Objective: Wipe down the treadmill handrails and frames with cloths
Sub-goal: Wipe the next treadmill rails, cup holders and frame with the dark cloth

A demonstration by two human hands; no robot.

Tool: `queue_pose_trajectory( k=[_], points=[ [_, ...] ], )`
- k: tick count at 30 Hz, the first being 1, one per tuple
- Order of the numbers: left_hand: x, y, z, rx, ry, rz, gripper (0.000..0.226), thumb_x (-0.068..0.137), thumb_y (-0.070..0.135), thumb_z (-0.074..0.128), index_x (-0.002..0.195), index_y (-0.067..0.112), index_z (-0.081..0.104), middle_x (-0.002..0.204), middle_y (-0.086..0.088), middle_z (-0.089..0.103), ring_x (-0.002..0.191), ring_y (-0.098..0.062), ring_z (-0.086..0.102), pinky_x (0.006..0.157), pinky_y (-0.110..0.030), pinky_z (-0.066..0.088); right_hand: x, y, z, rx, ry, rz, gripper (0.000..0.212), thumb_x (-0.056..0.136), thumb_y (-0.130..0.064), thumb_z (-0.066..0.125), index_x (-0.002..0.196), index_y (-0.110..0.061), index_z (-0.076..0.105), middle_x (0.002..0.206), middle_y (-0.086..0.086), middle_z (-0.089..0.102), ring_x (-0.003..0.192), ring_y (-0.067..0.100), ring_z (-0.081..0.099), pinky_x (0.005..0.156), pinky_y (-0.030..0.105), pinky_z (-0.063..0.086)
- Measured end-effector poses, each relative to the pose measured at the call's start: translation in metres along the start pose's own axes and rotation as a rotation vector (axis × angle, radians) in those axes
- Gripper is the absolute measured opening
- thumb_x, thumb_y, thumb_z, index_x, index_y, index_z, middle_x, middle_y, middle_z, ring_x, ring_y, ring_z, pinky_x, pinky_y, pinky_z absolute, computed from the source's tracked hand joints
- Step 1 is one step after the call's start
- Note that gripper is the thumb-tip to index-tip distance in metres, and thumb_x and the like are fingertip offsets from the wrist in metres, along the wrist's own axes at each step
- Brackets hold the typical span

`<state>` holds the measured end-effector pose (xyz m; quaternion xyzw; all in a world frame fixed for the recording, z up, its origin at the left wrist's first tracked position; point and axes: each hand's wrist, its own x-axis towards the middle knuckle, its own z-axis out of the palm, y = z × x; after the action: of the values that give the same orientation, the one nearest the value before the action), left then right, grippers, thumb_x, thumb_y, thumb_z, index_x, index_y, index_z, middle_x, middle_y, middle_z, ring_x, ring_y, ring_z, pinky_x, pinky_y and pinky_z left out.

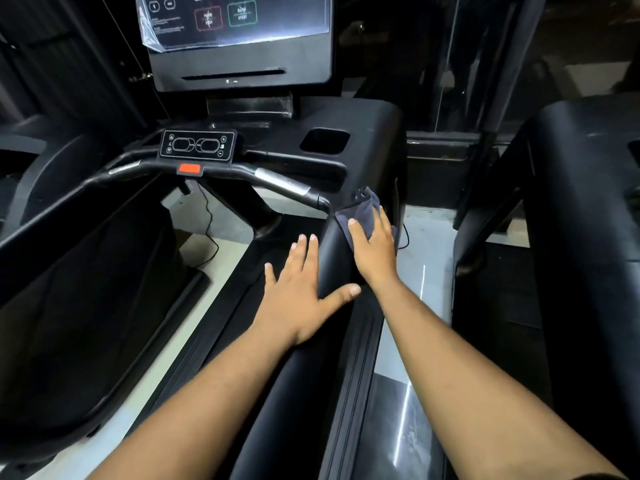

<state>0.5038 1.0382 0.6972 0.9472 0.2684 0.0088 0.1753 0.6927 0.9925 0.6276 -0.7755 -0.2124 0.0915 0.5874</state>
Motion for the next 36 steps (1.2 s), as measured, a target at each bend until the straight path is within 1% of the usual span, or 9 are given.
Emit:
queue_pose_trajectory(
  k=[4,8,14,22,25,28,30,32,36],
  points=[
    [-0.016,0.002,-0.003,-0.027,0.016,-0.012,0.126,0.068,0.100,0.012,0.163,0.022,-0.013,0.171,0.007,-0.018,0.157,-0.008,-0.014,0.127,-0.058,-0.002,-0.076,0.016,0.001,0.286,0.049,0.145,0.061,0.103,-0.042,0.057,0.156,-0.017,0.040,0.160,0.002,0.043,0.146,0.014,0.037,0.122,0.033,0.029],
    [-0.063,-0.005,0.001,0.016,0.030,0.029,0.125,0.069,0.100,0.011,0.163,0.021,-0.011,0.171,0.005,-0.016,0.157,-0.010,-0.013,0.128,-0.055,-0.001,-0.167,0.022,0.008,0.383,0.050,0.233,0.055,0.104,-0.043,0.054,0.153,-0.018,0.043,0.153,0.001,0.050,0.143,0.014,0.043,0.109,0.020,0.031],
    [-0.163,-0.029,0.004,-0.082,0.024,0.002,0.123,0.074,0.098,0.021,0.163,0.019,-0.010,0.171,0.005,-0.015,0.158,-0.011,-0.011,0.127,-0.052,-0.002,-0.270,-0.007,0.010,0.207,0.002,0.069,0.065,0.103,-0.041,0.056,0.160,-0.021,0.031,0.167,-0.005,0.029,0.153,0.012,0.021,0.126,0.037,0.021],
    [-0.303,-0.054,0.011,-0.327,0.006,-0.069,0.115,0.075,0.086,0.023,0.163,0.019,-0.010,0.171,0.004,-0.015,0.158,-0.012,-0.009,0.126,-0.053,-0.006,-0.418,-0.047,0.004,-0.117,-0.172,-0.098,0.062,0.103,-0.054,0.048,0.160,-0.039,0.027,0.171,-0.019,0.005,0.156,0.009,0.003,0.123,0.057,0.018],
    [-0.347,-0.061,0.025,-0.456,-0.015,-0.104,0.112,0.085,0.085,0.030,0.164,0.016,-0.010,0.173,0.001,-0.002,0.159,-0.016,-0.001,0.127,-0.051,-0.003,-0.463,-0.060,-0.002,-0.252,-0.256,-0.125,0.060,0.104,-0.049,0.048,0.158,-0.049,0.021,0.170,-0.020,-0.001,0.155,0.014,0.003,0.117,0.065,0.025],
    [-0.386,-0.063,0.030,-0.813,0.012,-0.093,0.109,0.080,0.083,0.045,0.163,0.018,0.021,0.161,0.002,0.042,0.148,-0.010,0.038,0.120,-0.027,0.032,-0.497,-0.080,-0.005,-0.387,-0.313,-0.162,0.067,0.102,-0.039,0.050,0.156,-0.057,0.015,0.170,-0.017,0.001,0.155,0.017,0.005,0.112,0.067,0.028],
    [-0.407,-0.068,0.026,-0.969,0.075,-0.067,0.061,0.086,0.074,0.051,0.137,0.043,0.060,0.134,0.015,0.068,0.126,0.001,0.059,0.099,-0.016,0.046,-0.519,-0.096,-0.002,-0.444,-0.337,-0.202,0.071,0.100,-0.039,0.052,0.156,-0.057,0.012,0.170,-0.014,0.003,0.154,0.018,0.006,0.110,0.065,0.029],
    [-0.423,-0.078,0.017,-1.062,0.128,-0.031,0.030,0.094,0.064,0.058,0.119,0.052,0.069,0.123,0.019,0.072,0.120,0.000,0.064,0.100,-0.025,0.048,-0.535,-0.108,0.002,-0.418,-0.380,-0.261,0.074,0.096,-0.044,0.056,0.155,-0.055,0.012,0.170,-0.012,0.005,0.153,0.018,0.008,0.111,0.064,0.031],
    [-0.443,-0.113,0.005,-1.219,0.217,-0.064,0.043,0.092,0.053,0.071,0.128,0.029,0.068,0.127,0.001,0.073,0.122,-0.017,0.067,0.110,-0.046,0.047,-0.548,-0.117,0.004,-0.217,-0.547,-0.336,0.086,0.087,-0.063,0.059,0.160,-0.046,0.016,0.168,-0.009,0.018,0.153,0.016,0.018,0.123,0.040,0.026]
  ],
)
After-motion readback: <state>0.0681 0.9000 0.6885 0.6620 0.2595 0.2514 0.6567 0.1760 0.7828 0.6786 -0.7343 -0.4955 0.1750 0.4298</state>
